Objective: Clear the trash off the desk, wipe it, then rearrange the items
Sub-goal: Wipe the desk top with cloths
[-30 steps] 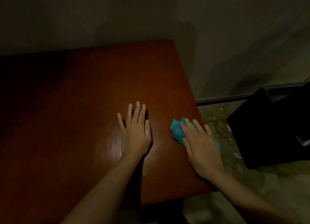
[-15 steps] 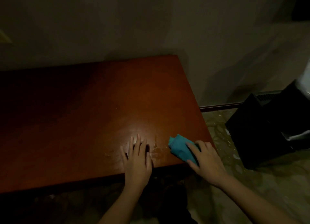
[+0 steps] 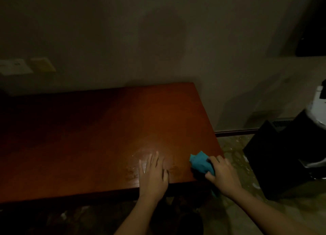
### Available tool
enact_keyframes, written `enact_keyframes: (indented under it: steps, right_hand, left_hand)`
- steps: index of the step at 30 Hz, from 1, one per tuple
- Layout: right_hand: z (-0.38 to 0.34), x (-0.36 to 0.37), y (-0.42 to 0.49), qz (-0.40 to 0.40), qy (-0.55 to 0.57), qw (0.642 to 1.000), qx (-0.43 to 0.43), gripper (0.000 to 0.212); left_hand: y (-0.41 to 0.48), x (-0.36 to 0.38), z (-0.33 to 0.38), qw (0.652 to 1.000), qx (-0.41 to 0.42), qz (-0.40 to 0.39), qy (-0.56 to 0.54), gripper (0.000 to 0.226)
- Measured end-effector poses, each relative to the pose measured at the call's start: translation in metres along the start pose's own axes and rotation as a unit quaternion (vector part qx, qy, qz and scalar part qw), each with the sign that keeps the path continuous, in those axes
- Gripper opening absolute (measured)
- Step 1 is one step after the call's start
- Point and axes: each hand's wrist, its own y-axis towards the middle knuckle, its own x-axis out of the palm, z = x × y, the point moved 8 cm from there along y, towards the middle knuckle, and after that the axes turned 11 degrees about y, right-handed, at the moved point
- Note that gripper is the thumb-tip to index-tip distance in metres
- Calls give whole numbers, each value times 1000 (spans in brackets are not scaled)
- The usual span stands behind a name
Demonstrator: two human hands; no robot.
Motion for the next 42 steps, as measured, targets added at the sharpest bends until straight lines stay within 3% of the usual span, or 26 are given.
enact_keyframes:
  steps: [4,10,18,25,32,35,42]
  right_hand:
    - [-1,-39,-33,19,42,999,10,49]
    - [10,-96,-96,99,75,992,17,48]
    - [82,-160,-167,189,112,974,64,44]
    - [203,-205,-206,242,115,956,118,41]
    - [360,-263,-254,265,132,939,175,46]
    - [420,-287,-270,264,132,935,196,46]
    - [523,-326,-266,272,145,924,227,39]
  left_hand:
    - [-10,-29,14,999,27,-6,-40,54]
    - [-34,-71,70,987,160,0,2,59]
    - [-41,-86,161,967,251,-14,35,67]
    - [-27,-98,315,944,325,-12,45,65]
    - [-46,-72,524,918,394,-38,18,62]
    - [-52,-65,603,922,386,-30,-1,60]
    - [-34,-40,704,938,343,-40,-19,61]
